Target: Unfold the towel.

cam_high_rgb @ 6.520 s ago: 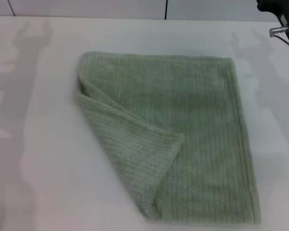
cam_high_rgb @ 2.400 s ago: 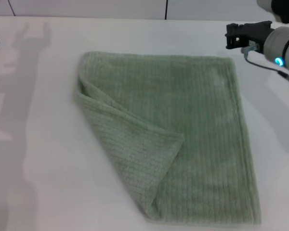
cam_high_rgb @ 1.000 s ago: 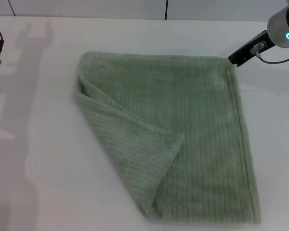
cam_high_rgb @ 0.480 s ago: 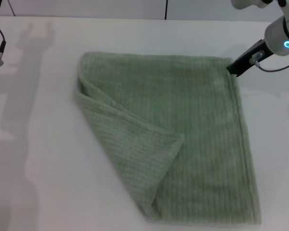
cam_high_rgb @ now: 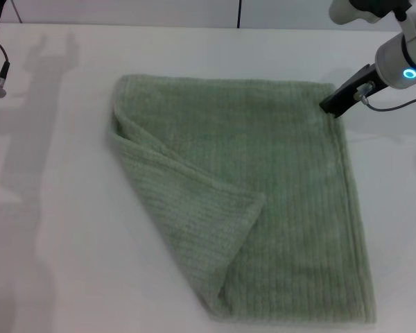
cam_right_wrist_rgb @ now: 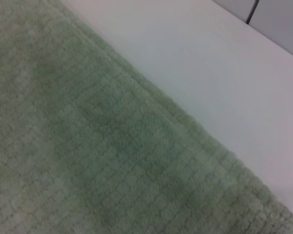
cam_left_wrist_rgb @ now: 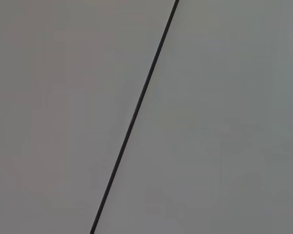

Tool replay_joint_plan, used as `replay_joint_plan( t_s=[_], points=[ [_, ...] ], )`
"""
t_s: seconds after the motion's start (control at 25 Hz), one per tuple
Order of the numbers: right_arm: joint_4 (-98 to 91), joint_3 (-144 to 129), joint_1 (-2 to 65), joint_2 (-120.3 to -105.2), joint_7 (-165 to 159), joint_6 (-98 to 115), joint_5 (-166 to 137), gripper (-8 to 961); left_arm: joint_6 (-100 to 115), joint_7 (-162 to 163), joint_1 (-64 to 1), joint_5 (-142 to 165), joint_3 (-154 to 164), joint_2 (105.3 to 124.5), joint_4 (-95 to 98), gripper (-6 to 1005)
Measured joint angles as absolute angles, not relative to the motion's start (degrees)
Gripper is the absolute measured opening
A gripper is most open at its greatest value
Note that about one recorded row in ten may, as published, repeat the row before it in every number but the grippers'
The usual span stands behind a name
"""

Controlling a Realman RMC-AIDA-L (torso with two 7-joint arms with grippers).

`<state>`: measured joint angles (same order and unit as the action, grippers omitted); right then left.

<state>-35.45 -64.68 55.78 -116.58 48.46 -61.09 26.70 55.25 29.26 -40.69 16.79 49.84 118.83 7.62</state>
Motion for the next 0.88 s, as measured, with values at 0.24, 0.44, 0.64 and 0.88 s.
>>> replay_joint_plan(
  t_s=[0.24, 0.44, 0.64, 0.88],
  points=[
    [-34.2, -64.7, 55.8, -116.50, 49.6, -60.3, 27.4, 7, 55.1, 29.3, -40.9, 16.8, 49.8, 118.83, 7.6, 584],
    [-33.5, -63.9, 55.8, -116.47, 50.4, -60.1, 27.4, 8, 55.1, 29.3, -40.9, 16.8, 49.8, 118.82, 7.6, 585],
    [-32.6, -63.8, 55.8, -116.37, 50.8, -59.0, 27.4, 8, 55.1, 29.3, -40.9, 16.8, 49.8, 118.82, 7.6, 585],
    [-31.9, -63.9, 55.9, -116.36, 51.6, -58.8, 27.5, 7, 55.1, 29.3, -40.9, 16.8, 49.8, 118.82, 7.6, 586]
  ],
)
